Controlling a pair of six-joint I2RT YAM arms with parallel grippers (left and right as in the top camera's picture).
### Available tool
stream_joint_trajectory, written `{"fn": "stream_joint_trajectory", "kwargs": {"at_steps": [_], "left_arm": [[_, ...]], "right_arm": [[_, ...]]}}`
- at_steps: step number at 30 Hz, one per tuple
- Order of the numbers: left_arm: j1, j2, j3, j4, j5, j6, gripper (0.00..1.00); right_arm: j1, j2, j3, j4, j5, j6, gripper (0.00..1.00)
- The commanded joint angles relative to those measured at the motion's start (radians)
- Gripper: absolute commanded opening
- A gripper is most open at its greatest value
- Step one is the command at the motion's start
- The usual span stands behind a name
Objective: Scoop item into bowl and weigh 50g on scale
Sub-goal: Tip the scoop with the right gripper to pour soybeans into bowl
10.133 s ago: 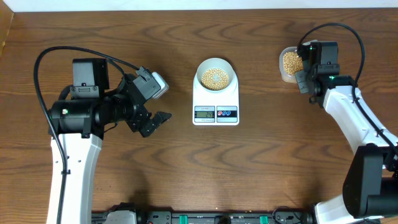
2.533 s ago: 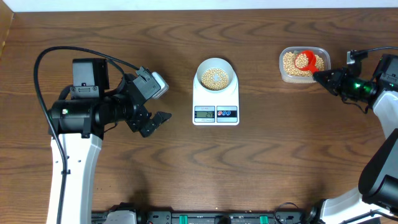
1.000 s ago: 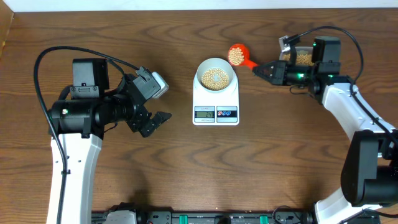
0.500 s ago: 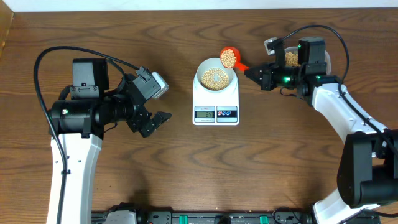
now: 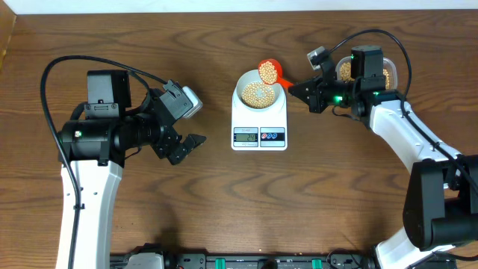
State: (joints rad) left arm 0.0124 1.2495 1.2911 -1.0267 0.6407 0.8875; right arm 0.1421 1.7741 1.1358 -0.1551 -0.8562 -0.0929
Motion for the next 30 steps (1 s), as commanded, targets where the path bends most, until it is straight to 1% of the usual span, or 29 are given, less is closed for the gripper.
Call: {"fn": "stream_joint_trajectory", "kwargs": {"at_steps": [1,13,19,30], "left_arm": [[0.004,0.007,0.014,-0.005,-0.005,-0.006,0.96],[0.004,0.008,0.014,-0.005,-0.005,-0.006,0.96],[0.004,0.008,0.014,-0.005,-0.005,-0.006,0.96],[0.004,0.008,0.014,-0.005,-0.005,-0.006,0.96]], "right_arm": [[0.01,0.011,-0.003,0.002,0.018,-0.07,0.01],[0.01,0.011,-0.003,-0.005,0.035,-0.071,0.01],[0.01,0.011,-0.003,-0.005,0.036,-0.124,0.01],[0.01,0.011,-0.003,-0.005,0.039,-0.126,0.01]]}}
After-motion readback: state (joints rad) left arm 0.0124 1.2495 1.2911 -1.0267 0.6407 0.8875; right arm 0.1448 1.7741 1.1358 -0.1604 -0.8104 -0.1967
